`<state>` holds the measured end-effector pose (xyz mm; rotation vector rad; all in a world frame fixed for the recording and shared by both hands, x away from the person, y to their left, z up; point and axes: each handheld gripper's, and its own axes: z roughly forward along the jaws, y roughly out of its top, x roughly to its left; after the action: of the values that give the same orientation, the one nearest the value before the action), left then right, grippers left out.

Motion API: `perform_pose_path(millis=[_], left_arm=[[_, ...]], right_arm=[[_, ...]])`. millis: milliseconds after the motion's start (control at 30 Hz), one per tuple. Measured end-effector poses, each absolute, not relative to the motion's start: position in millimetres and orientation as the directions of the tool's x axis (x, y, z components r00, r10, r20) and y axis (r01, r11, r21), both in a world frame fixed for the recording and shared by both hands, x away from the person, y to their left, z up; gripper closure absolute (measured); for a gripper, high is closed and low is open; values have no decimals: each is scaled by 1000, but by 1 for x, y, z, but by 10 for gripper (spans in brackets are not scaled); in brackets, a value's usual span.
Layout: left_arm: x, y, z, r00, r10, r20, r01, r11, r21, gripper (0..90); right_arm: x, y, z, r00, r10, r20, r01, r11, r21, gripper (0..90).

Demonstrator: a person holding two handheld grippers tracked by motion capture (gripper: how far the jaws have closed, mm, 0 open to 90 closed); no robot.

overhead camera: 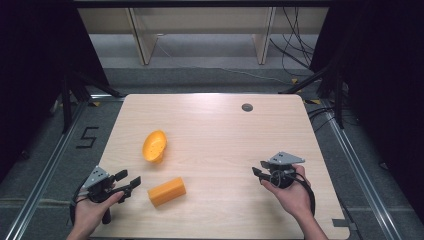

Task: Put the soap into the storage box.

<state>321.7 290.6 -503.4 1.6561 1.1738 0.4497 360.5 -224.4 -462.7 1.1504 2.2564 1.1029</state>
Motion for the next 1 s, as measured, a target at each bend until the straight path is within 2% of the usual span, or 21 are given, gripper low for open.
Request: perform_pose_path(millis=[267,333,400,433,500,567,600,633,667,733,767,833,1000], left_arm=[[318,286,-488,460,859,-224,498,-40,867,345],[320,286,-472,466,857,-222,503,-50,863,345],[322,285,-459,509,838,-194,532,-130,837,364],[322,285,-459,509,838,-194,532,-130,837,367],[324,280,-445,553,821,-140,546,-231,805,388],[326,278,-441,555,822,-127,545,-245,802,402],[328,278,-436,576,810,-109,556,-291,778,394],[329,276,-434,582,804,-123,566,-292,771,394],[332,271,-424,618,777,-123,614,-379,692,381],[334,266,-422,617,772,-154,637,-374,674,356],[335,259,-418,635,758,-149,657,-428,621,346],[336,252,-416,654,744,-141,660,-469,587,344],[345,220,-417,751,658,-52,583,-624,520,332]], right_arm=[[359,-225,-463,-577,816,33,525,340,780,577],[358,-225,-463,-573,820,23,521,342,782,575],[358,-225,-463,-572,820,19,520,345,782,571],[358,-224,-464,-570,821,16,520,345,781,568],[358,-224,-464,-585,811,28,524,350,776,565],[358,-224,-463,-580,815,17,524,357,773,564],[357,-223,-464,-579,815,19,527,356,772,562],[357,-223,-464,-579,815,19,527,356,772,562],[358,-223,-465,-586,810,26,529,358,769,559],[358,-222,-466,-599,801,13,517,374,770,555],[355,-220,-465,-570,820,44,552,343,760,554],[356,-220,-466,-577,816,39,546,350,762,552],[358,-220,-467,-594,804,23,531,371,762,551]])
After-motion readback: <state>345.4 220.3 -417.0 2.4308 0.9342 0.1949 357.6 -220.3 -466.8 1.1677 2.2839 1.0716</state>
